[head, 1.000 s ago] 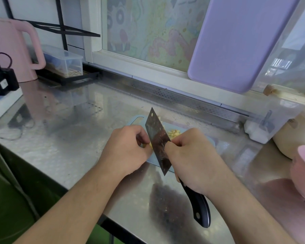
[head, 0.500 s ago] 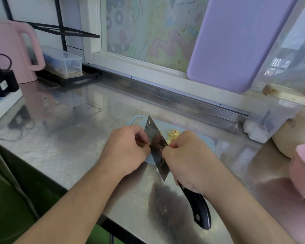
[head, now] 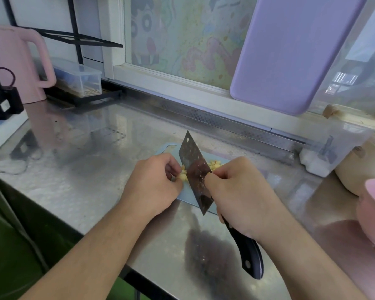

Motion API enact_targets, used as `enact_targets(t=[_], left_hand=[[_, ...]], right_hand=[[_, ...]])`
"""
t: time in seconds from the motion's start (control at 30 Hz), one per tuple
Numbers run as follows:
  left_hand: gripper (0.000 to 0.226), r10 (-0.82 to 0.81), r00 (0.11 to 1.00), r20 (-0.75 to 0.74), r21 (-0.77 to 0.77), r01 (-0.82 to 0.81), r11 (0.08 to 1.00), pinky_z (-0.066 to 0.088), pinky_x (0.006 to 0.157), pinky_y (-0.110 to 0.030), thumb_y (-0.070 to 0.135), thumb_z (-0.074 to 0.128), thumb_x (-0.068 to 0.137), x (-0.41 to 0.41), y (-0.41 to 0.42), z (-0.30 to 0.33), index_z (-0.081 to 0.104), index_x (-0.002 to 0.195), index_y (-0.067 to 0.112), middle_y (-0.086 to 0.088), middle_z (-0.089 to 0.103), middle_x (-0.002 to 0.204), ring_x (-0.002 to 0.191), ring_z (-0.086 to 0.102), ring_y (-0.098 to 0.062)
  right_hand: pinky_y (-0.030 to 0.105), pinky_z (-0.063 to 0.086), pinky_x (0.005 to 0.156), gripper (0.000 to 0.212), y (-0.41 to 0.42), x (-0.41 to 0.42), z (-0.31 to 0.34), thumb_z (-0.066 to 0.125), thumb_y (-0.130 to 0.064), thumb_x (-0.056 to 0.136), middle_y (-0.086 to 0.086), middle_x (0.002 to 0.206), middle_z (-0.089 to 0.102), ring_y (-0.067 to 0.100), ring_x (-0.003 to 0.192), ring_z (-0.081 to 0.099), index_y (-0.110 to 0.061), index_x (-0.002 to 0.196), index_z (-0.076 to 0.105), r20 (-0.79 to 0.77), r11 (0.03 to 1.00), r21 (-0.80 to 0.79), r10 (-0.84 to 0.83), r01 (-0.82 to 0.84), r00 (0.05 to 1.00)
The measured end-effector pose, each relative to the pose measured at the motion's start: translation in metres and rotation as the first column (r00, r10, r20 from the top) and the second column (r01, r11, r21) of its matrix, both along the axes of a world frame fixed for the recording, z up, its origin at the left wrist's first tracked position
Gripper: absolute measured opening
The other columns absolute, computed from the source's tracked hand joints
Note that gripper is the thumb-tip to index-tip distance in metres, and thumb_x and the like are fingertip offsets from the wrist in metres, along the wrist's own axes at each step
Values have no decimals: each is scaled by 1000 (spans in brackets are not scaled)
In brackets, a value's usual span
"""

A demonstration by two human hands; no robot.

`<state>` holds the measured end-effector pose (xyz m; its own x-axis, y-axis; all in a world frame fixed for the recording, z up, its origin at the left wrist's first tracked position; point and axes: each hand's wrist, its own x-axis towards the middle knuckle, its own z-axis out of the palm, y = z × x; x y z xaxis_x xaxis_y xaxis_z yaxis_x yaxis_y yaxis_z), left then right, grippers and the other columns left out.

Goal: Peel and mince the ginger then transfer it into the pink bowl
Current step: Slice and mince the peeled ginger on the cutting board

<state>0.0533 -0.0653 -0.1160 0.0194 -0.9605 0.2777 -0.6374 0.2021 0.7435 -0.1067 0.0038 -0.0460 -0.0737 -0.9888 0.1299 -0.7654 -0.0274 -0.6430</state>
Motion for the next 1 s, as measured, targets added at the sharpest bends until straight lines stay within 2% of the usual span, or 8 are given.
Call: enact_targets(t=[0.33,0.5,0.7,0.77,0.87,1.0], left_hand=[[17,30,1000,-3,28,-30,999,43,60,-15,22,79,78,0,1,2,68,80,34,19,69,80,76,62,3],[17,41,999,-17,31,-40,999,44,60,-17,21,80,78,0,0,1,68,80,32,17,69,79,75,62,1],[16,55,998,-21,31,-54,998,42,59,-14,21,80,79,0,1,2,68,78,32,17,69,78,74,62,1],[17,46,998,-44,47,-44,998,42,61,-13,20,80,81,1,1,2,69,79,33,18,70,80,76,64,2],[17,43,997,-66,71,-39,997,43,63,-13,20,81,80,1,1,2,70,81,34,18,72,83,79,65,2],[18,46,997,-56,84,-41,996,43,62,-16,20,81,79,0,4,6,70,84,33,17,71,87,83,65,-1]], right_hand=[[33,36,48,32,-2,4,-6,51,-18,87,12,50,45,21,43,36,3,65,39,-11,1000,19,2,-2,1000],[27,37,45,24,-5,5,-12,51,-17,86,8,51,49,20,39,37,-7,66,43,-39,997,70,-27,29,999],[30,41,50,25,-5,1,-8,51,-18,87,11,53,54,21,44,43,-8,65,44,-42,997,72,-25,28,999],[34,41,51,29,-3,-1,-4,51,-18,85,17,50,51,23,44,40,-6,62,40,-24,998,54,-29,31,999],[34,35,50,32,1,-3,5,51,-16,86,13,47,44,22,44,33,2,63,38,26,1000,16,-10,10,1000],[34,34,50,30,3,-2,6,50,-16,86,15,50,45,22,45,33,5,66,40,30,1000,20,7,-7,1000]])
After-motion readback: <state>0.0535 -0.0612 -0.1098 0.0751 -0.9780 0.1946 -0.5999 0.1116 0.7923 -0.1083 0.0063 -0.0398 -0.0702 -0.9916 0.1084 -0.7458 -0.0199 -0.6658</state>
